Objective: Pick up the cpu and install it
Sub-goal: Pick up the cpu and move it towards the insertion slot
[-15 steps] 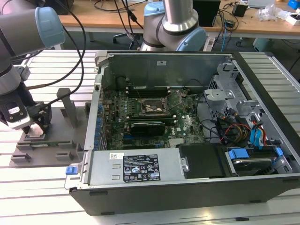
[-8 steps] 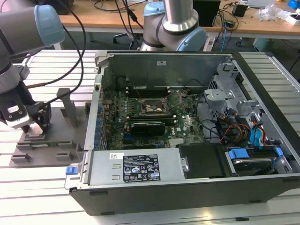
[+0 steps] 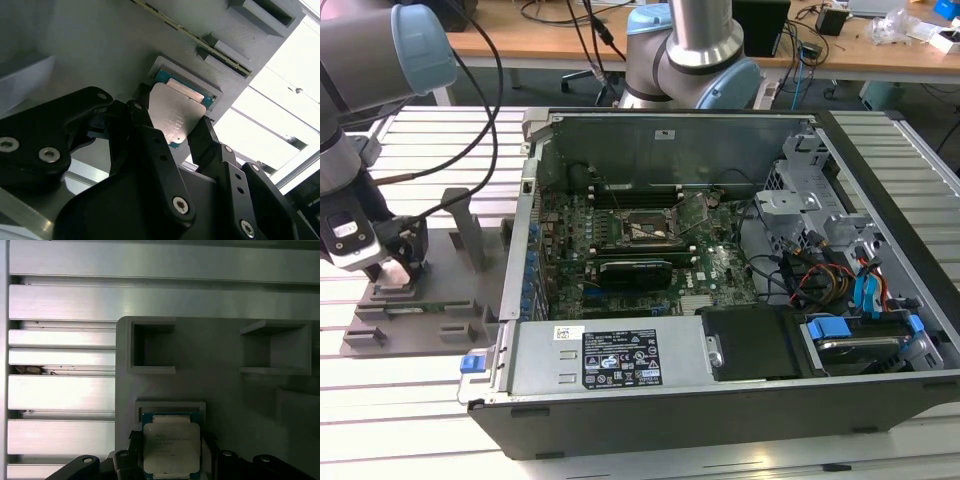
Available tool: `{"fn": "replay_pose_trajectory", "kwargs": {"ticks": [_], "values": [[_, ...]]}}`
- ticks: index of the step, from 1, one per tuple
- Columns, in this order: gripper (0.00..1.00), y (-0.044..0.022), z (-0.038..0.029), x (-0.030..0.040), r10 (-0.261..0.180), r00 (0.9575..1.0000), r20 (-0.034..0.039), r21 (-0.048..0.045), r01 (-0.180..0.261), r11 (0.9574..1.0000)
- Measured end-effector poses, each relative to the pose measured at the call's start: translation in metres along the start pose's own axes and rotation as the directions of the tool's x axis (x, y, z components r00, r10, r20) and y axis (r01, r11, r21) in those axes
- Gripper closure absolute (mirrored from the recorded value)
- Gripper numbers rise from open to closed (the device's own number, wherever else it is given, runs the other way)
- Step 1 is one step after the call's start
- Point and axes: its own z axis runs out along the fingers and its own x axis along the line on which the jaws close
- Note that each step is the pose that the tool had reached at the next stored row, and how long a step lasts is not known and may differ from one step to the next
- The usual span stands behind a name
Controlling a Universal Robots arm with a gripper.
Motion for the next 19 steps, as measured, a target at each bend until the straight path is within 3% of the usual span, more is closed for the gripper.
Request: {"fn": "replay_pose_trajectory", "kwargs": {"ticks": [13, 19], "values": [[0.45, 0.0002, -0.0082, -0.0001, 0.000, 1.0000, -0.0003, 0.0104, 0.000, 0.9999], [0.45, 0.0003, -0.0172, -0.0004, 0.000, 1.0000, -0.0004, 0.0199, 0.000, 0.9998]]}}
